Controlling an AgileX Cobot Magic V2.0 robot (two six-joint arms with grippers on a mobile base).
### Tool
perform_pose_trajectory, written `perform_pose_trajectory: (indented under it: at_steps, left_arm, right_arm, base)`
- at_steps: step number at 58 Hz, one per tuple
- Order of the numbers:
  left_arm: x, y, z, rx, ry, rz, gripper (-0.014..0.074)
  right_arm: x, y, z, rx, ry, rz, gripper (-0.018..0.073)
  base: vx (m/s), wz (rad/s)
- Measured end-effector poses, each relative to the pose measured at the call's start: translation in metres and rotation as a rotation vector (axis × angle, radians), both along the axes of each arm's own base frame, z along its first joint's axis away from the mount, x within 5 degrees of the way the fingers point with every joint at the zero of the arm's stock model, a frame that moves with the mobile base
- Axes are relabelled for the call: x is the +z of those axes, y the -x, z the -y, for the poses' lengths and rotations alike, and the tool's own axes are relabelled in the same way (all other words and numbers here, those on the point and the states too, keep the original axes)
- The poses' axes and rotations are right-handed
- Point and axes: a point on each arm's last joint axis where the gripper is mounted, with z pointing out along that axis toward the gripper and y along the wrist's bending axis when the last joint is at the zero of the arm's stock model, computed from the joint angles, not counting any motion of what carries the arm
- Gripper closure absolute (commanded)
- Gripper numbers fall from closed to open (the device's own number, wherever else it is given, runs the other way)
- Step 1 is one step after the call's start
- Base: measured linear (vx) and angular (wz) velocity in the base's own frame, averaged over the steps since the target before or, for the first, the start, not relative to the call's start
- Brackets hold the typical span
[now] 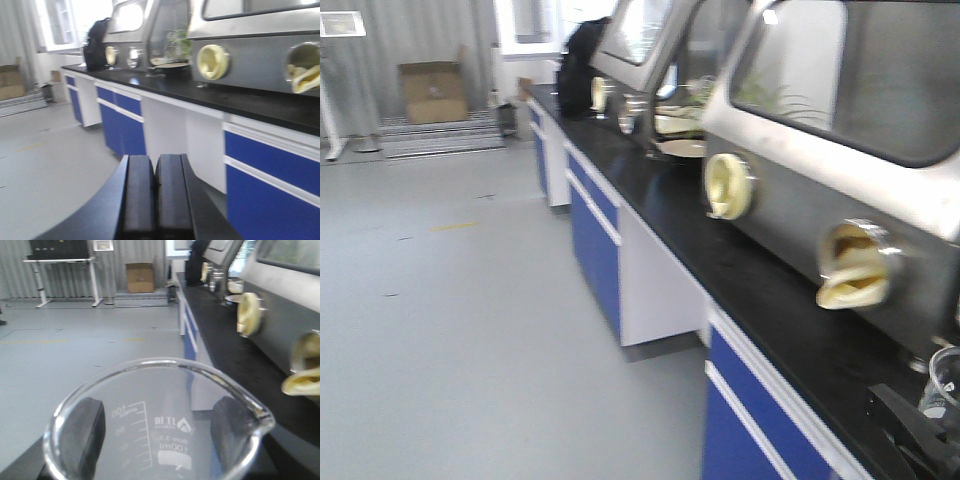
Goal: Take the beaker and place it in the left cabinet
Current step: 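Hold the beaker in the right gripper while driving away from the bench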
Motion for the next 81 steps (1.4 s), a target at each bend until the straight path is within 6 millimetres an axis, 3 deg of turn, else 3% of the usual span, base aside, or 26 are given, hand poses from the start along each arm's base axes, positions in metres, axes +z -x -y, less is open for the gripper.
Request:
perform_pose_trajectory:
  at_steps: [39, 81]
  left_arm:
    - [0.0, 0.0, 0.0, 0.0, 0.0, 0.0, 0.0596]
    - [0.0, 0.0, 0.0, 0.0, 0.0, 0.0, 0.0596]
  right_arm:
    - [-0.0004, 0.0006, 0.0002, 0.0, 0.0, 0.0, 0.0564]
    - [-0.0005, 0.0006, 0.0002, 0.0, 0.0, 0.0, 0.0564]
  base:
    - [0.3, 0.4]
    - [0.59, 0.17]
